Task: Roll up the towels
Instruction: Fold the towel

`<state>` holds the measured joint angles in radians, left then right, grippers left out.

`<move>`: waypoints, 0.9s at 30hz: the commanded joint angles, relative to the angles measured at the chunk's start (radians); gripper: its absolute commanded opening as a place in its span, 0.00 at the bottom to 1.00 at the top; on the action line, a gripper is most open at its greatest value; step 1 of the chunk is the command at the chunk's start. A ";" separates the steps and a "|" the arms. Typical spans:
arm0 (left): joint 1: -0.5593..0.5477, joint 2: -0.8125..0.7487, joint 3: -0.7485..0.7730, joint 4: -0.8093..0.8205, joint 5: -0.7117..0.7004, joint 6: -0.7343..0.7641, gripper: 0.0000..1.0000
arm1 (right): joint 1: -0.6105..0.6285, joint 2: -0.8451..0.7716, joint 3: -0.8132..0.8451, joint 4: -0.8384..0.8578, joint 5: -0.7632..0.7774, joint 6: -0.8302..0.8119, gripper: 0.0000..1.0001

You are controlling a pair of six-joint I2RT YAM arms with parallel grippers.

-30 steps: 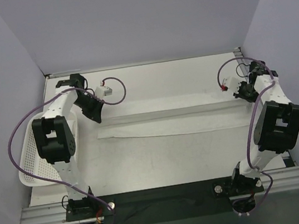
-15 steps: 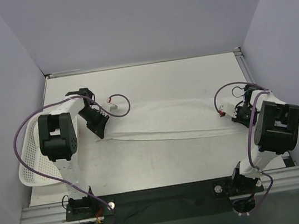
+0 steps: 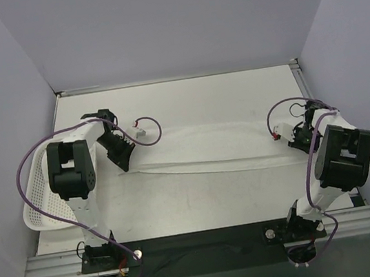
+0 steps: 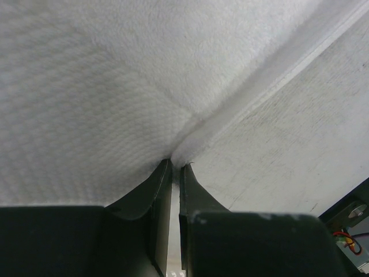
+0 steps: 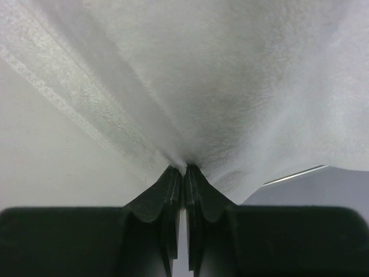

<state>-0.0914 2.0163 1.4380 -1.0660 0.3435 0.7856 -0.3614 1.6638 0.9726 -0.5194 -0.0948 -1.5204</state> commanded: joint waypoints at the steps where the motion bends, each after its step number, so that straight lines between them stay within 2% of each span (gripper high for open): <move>1: -0.001 -0.030 -0.019 0.017 -0.023 0.056 0.11 | -0.014 -0.036 0.009 -0.060 0.041 -0.020 0.14; 2: -0.002 -0.039 -0.027 0.011 -0.006 0.063 0.18 | -0.014 -0.041 0.000 -0.067 0.032 -0.017 0.28; 3: -0.002 -0.047 -0.034 0.003 0.005 0.069 0.21 | -0.014 -0.048 0.000 -0.089 0.023 -0.012 0.33; 7: -0.011 -0.064 -0.053 0.003 0.019 0.080 0.20 | -0.002 -0.104 0.055 -0.186 -0.063 0.069 0.41; 12: -0.016 -0.033 -0.067 0.003 0.023 0.069 0.11 | 0.114 -0.142 0.210 -0.390 -0.215 0.230 0.39; 15: -0.018 -0.028 -0.079 0.006 0.031 0.060 0.11 | 0.212 -0.163 0.206 -0.393 -0.240 0.350 0.34; 19: -0.016 -0.022 -0.087 0.018 0.037 0.050 0.11 | 0.447 -0.145 0.152 -0.282 -0.194 0.544 0.32; 23: -0.016 -0.021 -0.085 0.018 0.041 0.046 0.15 | 0.600 -0.116 0.068 -0.141 -0.094 0.655 0.32; 27: -0.016 -0.018 -0.087 0.018 0.048 0.047 0.16 | 0.691 -0.072 0.011 -0.001 -0.008 0.710 0.32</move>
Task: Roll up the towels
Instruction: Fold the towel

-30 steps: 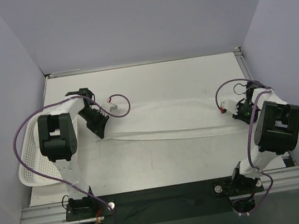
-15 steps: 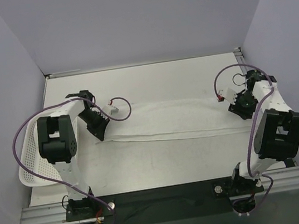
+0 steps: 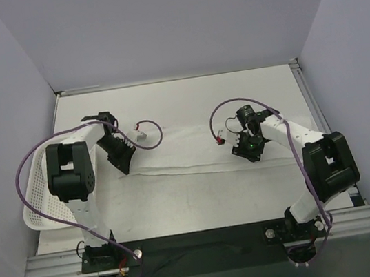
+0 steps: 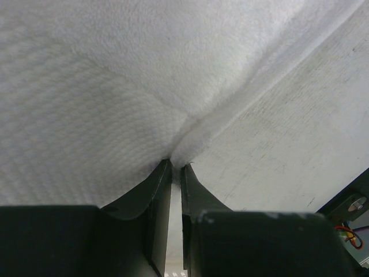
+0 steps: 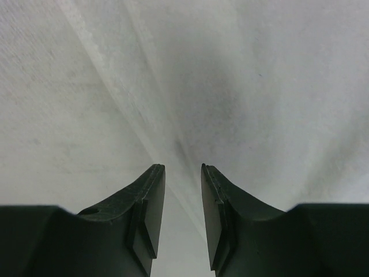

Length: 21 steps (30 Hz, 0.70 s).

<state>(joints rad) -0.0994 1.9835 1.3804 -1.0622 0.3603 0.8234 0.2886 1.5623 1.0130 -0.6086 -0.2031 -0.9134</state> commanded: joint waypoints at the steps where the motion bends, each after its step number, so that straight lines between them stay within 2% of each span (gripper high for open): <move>1: -0.006 0.015 -0.029 0.016 0.032 0.010 0.16 | 0.052 0.039 -0.031 0.099 0.106 0.122 0.32; 9: -0.006 0.017 -0.029 0.019 0.043 0.005 0.16 | 0.103 0.139 -0.045 0.185 0.152 0.142 0.34; 14: -0.005 0.017 -0.030 0.021 0.042 0.005 0.16 | 0.104 0.154 -0.053 0.213 0.171 0.127 0.21; 16: -0.003 0.021 -0.030 0.021 0.039 0.006 0.16 | 0.103 0.144 -0.060 0.216 0.174 0.122 0.09; 18: 0.003 0.021 -0.030 0.024 0.037 0.006 0.16 | 0.104 0.127 -0.062 0.214 0.174 0.120 0.02; 21: 0.010 0.026 -0.030 0.022 0.037 0.005 0.16 | 0.103 0.090 -0.057 0.193 0.165 0.114 0.00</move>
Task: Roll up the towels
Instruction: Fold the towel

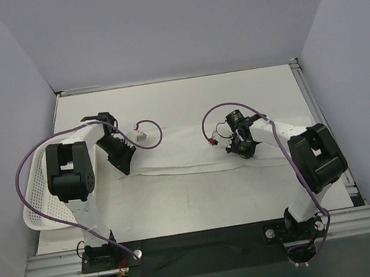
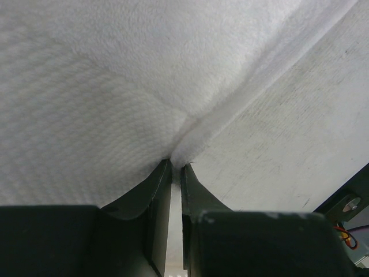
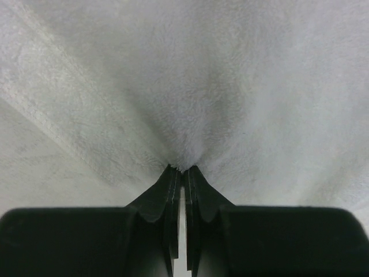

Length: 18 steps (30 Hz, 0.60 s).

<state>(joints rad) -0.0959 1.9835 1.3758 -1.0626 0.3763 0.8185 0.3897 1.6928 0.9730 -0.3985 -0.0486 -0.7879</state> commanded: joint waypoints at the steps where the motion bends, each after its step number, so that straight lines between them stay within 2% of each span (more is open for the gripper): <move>1: 0.008 0.025 -0.027 0.021 0.021 0.010 0.16 | 0.001 -0.048 -0.008 -0.026 0.009 -0.011 0.00; 3: 0.013 0.024 -0.029 0.023 0.019 0.011 0.16 | -0.002 -0.073 0.003 -0.052 0.004 -0.016 0.00; 4: 0.013 0.023 -0.030 0.023 0.019 0.011 0.16 | -0.003 -0.076 0.009 -0.062 0.001 -0.022 0.06; 5: 0.015 0.023 -0.030 0.021 0.019 0.011 0.16 | -0.005 -0.079 0.019 -0.078 0.000 -0.027 0.07; 7: 0.015 0.023 -0.027 0.021 0.022 0.011 0.16 | -0.008 -0.068 0.026 -0.088 0.003 -0.040 0.00; 17: 0.015 0.018 -0.026 0.023 0.021 0.010 0.15 | -0.046 -0.064 0.081 -0.146 -0.016 -0.048 0.00; 18: 0.016 0.020 -0.024 0.021 0.022 0.010 0.15 | -0.049 -0.059 0.101 -0.155 -0.014 -0.050 0.08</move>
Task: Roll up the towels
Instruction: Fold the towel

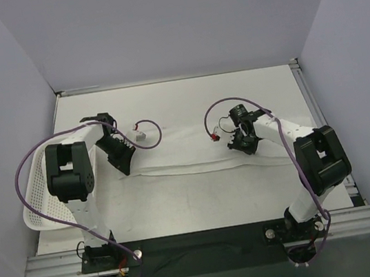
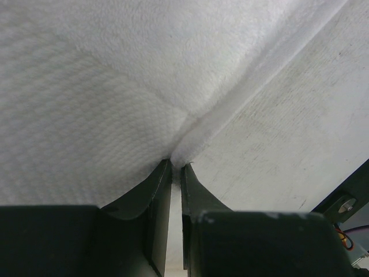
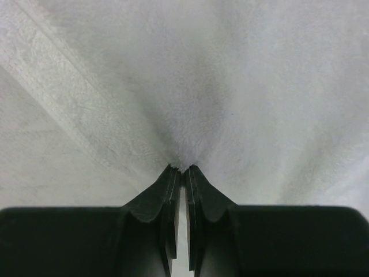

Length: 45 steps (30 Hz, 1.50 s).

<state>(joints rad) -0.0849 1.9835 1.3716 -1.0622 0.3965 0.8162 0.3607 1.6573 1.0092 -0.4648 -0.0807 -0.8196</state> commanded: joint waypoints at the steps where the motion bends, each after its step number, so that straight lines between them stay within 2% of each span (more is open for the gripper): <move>1: 0.005 0.021 -0.020 0.021 0.002 0.011 0.15 | -0.031 -0.021 0.071 -0.098 0.018 -0.021 0.08; 3: 0.005 0.024 -0.020 0.022 0.008 0.011 0.15 | -0.035 -0.005 0.078 -0.112 0.021 -0.032 0.00; 7: 0.005 0.023 -0.020 0.021 0.010 0.008 0.15 | -0.049 0.009 0.094 -0.123 0.009 -0.032 0.00; 9: 0.005 0.021 -0.020 0.022 0.007 0.009 0.15 | -0.051 0.018 0.097 -0.129 0.004 -0.027 0.06; 10: 0.005 0.023 -0.019 0.022 0.007 0.012 0.15 | -0.052 0.022 0.098 -0.138 0.001 -0.027 0.00; 13: 0.005 0.026 -0.016 0.022 0.007 0.012 0.15 | -0.054 0.032 0.104 -0.149 -0.010 -0.023 0.00; 15: 0.005 0.026 -0.016 0.021 0.008 0.011 0.15 | -0.057 0.039 0.109 -0.153 -0.014 -0.018 0.09; 16: 0.004 0.026 -0.016 0.022 0.010 0.011 0.15 | -0.058 0.041 0.111 -0.159 -0.017 -0.016 0.09; 18: 0.005 0.026 -0.017 0.022 0.008 0.008 0.15 | -0.060 0.051 0.114 -0.163 -0.022 -0.015 0.00; 21: 0.005 0.024 -0.020 0.021 0.011 0.009 0.15 | -0.063 0.053 0.121 -0.172 -0.034 -0.012 0.00; 22: 0.005 0.024 -0.020 0.022 0.013 0.009 0.15 | -0.065 0.053 0.124 -0.176 -0.036 -0.007 0.03; 23: 0.005 0.024 -0.020 0.021 0.013 0.008 0.15 | -0.065 0.058 0.127 -0.179 -0.036 -0.004 0.12; 25: 0.005 0.028 -0.013 0.022 0.011 0.009 0.15 | -0.068 0.062 0.134 -0.186 -0.037 -0.004 0.14; 28: 0.005 0.034 -0.009 0.022 0.015 0.008 0.15 | -0.071 0.078 0.140 -0.193 -0.037 -0.006 0.08; 30: 0.005 0.035 -0.009 0.021 0.016 0.006 0.15 | -0.072 0.084 0.141 -0.196 -0.040 -0.004 0.11; 32: 0.004 0.037 -0.009 0.022 0.018 0.003 0.15 | -0.074 0.084 0.140 -0.201 -0.047 -0.009 0.00; 40: 0.005 0.037 -0.011 0.022 0.015 0.001 0.15 | -0.089 0.007 0.152 -0.248 -0.065 -0.018 0.00; 44: 0.013 0.029 -0.012 0.019 0.015 -0.003 0.07 | -0.095 -0.073 0.163 -0.314 -0.077 -0.055 0.00; 45: 0.016 0.025 -0.012 0.021 0.018 -0.005 0.02 | -0.094 -0.085 0.164 -0.343 -0.076 -0.064 0.00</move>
<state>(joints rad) -0.0834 1.9873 1.3697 -1.0637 0.4229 0.8036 0.2798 1.6653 1.1339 -0.6552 -0.1734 -0.8452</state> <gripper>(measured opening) 0.195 0.039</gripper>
